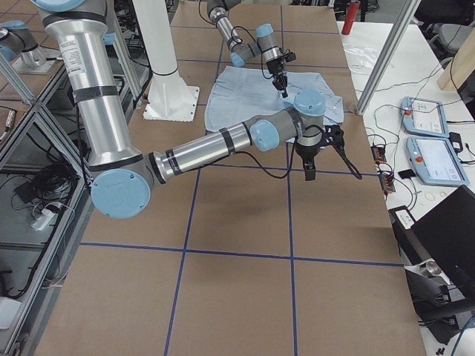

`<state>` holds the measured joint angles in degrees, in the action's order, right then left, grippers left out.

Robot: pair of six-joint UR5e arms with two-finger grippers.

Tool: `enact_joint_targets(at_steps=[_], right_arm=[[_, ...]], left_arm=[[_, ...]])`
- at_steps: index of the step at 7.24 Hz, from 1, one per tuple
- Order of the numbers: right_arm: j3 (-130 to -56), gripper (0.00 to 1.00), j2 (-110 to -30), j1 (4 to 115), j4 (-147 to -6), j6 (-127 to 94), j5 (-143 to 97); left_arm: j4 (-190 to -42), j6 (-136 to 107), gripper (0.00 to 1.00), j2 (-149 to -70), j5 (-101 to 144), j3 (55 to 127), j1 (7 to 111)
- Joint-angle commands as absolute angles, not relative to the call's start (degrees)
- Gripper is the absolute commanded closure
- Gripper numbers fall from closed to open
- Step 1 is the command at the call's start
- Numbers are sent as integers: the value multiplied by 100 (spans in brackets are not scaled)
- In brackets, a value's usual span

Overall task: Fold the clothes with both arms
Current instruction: 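Carry the grasped cuff with the left gripper across the chest over the first sleeve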

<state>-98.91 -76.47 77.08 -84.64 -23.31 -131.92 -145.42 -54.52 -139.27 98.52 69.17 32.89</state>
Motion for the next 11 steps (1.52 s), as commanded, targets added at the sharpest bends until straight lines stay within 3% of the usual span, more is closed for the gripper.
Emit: enact_joint_targets(at_steps=[1, 2, 3, 4, 6, 9, 11], right_arm=[[-9879, 0, -7646, 7708, -8464, -2312, -13184], [-9888, 0, -7646, 7708, -8464, -2329, -13184], [-9888, 0, -7646, 7708, -8464, -2329, -13184], [-9931, 0, -7646, 7708, -8464, -2347, -13184], [-10123, 0, -7768, 7542, -8455, -2556, -13227], [-11893, 0, -8172, 5914, -8464, -5281, -12292], [-12810, 0, -8279, 3965, -8490, -7408, -10662]], left_arm=[[-14546, -5266, 100, -14106, 9800, 6698, 3112], [-14555, -5239, 33, -14133, 9800, 6654, 3024], [-14616, -5282, 0, -14063, 9452, 6662, 2893], [-14433, -5213, 0, -14063, 9318, 6819, 2874], [-12813, -3970, 0, -13766, 9562, 7816, 2926], [-12129, -3050, 0, -12004, 9580, 9924, 3295], [-12199, -4757, 0, -10728, 9615, 11157, 3305]])
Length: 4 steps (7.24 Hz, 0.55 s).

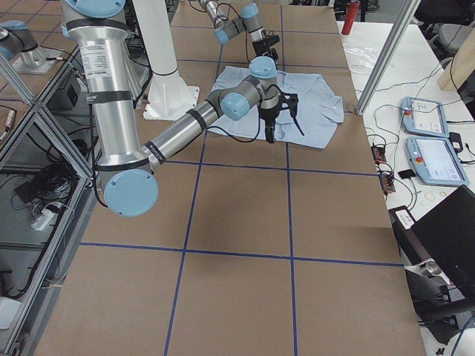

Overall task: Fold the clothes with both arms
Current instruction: 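Release the sleeve with the left gripper while both arms move toward the hem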

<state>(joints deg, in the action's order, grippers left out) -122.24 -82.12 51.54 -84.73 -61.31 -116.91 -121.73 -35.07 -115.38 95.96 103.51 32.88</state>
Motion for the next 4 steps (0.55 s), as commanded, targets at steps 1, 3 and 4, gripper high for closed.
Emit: enact_joint_targets(at_steps=[1, 3, 4], right_arm=[[-13075, 0, -8332, 3224, -8525, -8149, -10243], [-13149, 0, -8472, 1624, -8543, -9146, -8559], [-13140, 0, -8473, 1391, -8543, -9262, -8474]], left_arm=[[-12199, -5756, 0, -10349, 9607, 11554, 3235], [-12199, -5985, 0, -9374, 9589, 11847, 3060], [-12251, -6560, 0, -9082, 9554, 11839, 2832]])
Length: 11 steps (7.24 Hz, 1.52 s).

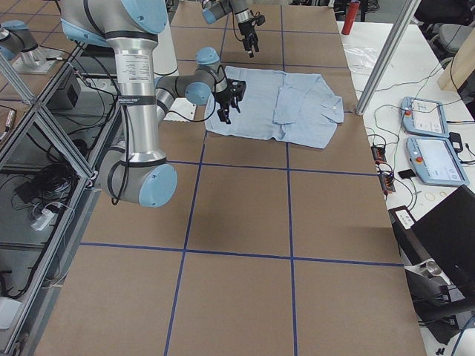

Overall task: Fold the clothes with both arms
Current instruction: 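Release the sleeve with the left gripper while both arms move toward the hem, then lower both grippers onto the hem corners nearest the robot and grasp them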

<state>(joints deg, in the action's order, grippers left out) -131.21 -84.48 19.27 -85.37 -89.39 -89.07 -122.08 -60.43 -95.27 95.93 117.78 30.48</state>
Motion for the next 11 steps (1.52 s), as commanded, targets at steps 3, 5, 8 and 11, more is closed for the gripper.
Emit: enact_joint_targets(at_steps=[3, 5, 8, 11], right_arm=[[-13131, 0, -8473, 1318, -8543, -9264, -8411], [-13131, 0, -8481, 1318, -8543, -9264, -8411], [-13131, 0, -8481, 1301, -8543, -9264, -8411], [-13122, 0, -8499, 1283, -8543, -9264, -8411]], left_arm=[[-12252, -7627, 6, -8763, 8921, 11612, 1856], [-12217, -7620, 14, -8754, 8895, 11462, 1706], [-12147, -7620, 46, -8657, 8895, 11435, 1609], [-12138, -7620, 62, -8657, 8903, 11478, 1556]])
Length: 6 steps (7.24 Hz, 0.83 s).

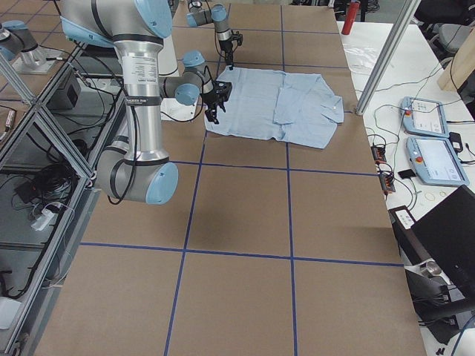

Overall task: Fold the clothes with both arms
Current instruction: 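Lower both grippers onto the hem corners nearest the robot and grasp them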

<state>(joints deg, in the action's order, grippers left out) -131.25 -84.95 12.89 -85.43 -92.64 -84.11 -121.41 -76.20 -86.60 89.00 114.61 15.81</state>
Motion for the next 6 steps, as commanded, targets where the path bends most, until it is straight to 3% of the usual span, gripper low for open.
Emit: enact_joint_targets(at_steps=[1, 4, 5, 6], right_arm=[[-13122, 0, -8499, 1275, -8543, -9264, -8411], [-13113, 0, -8517, 1274, -8543, -9264, -8411], [-13113, 0, -8569, 1257, -8534, -9264, -8411], [-13096, 0, -8604, 1248, -8517, -9272, -8411]], left_arm=[[-12138, -7620, 62, -8657, 8903, 11479, 1503], [-12138, -7629, 62, -8649, 8895, 11479, 1389], [-12138, -7629, 76, -8648, 8895, 11479, 1363], [-12103, -7629, 100, -8640, 8895, 11487, 1362]])
